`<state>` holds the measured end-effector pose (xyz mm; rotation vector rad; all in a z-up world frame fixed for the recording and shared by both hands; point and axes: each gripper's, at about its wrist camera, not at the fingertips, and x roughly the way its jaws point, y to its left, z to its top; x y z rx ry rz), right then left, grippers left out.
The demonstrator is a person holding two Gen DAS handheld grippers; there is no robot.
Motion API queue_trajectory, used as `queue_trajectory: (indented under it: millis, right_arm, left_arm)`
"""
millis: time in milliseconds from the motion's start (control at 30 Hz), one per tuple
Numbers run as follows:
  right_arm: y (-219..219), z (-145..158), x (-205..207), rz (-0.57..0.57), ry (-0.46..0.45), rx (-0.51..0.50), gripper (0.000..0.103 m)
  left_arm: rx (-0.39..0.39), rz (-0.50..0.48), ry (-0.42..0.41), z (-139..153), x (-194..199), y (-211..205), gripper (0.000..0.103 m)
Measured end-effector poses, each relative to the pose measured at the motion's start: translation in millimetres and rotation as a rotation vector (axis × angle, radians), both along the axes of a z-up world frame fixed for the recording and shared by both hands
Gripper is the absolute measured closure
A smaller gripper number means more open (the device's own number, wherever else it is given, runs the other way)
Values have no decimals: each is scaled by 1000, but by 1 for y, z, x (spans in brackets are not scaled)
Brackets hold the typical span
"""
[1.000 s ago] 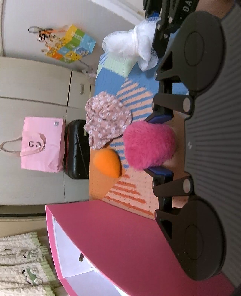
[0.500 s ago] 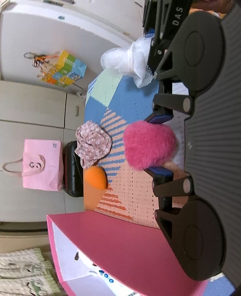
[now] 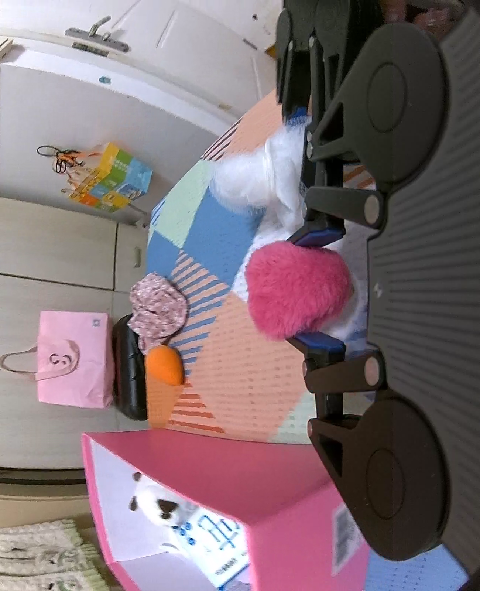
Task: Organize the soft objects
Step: 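Carry the pink puff and white mesh puff in both tools over the shoebox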
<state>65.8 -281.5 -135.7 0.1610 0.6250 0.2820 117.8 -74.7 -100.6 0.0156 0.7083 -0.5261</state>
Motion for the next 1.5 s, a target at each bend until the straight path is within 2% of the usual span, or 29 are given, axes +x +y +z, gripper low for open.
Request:
queue_trajectory:
  millis: [133, 233, 300, 467, 667, 1100, 1300, 1500]
  right_arm:
    - [17, 8, 0, 82, 34, -111, 69]
    - [24, 16, -2, 126, 62, -132, 69]
    - [25, 22, -4, 148, 79, -129, 69]
    - [17, 40, -5, 231, 163, 0, 69]
    - [32, 59, -8, 305, 195, -12, 69]
    - [103, 94, -12, 465, 123, -39, 69]
    - [128, 105, -9, 518, 114, -56, 69]
    - [150, 116, -6, 550, 82, -86, 69]
  left_arm:
    - [-14, -26, 34, 3, -6, 17, 58]
    - [1, -41, 37, 9, -13, 27, 58]
    - [3, -56, 58, 13, -16, 35, 58]
    - [-10, -101, 140, 23, -19, 55, 58]
    - [13, -130, 176, 41, -28, 81, 58]
    - [-12, -82, 133, 78, -48, 144, 58]
    - [7, -57, 108, 83, -56, 162, 58]
    - [-19, -45, 89, 87, -53, 177, 58]
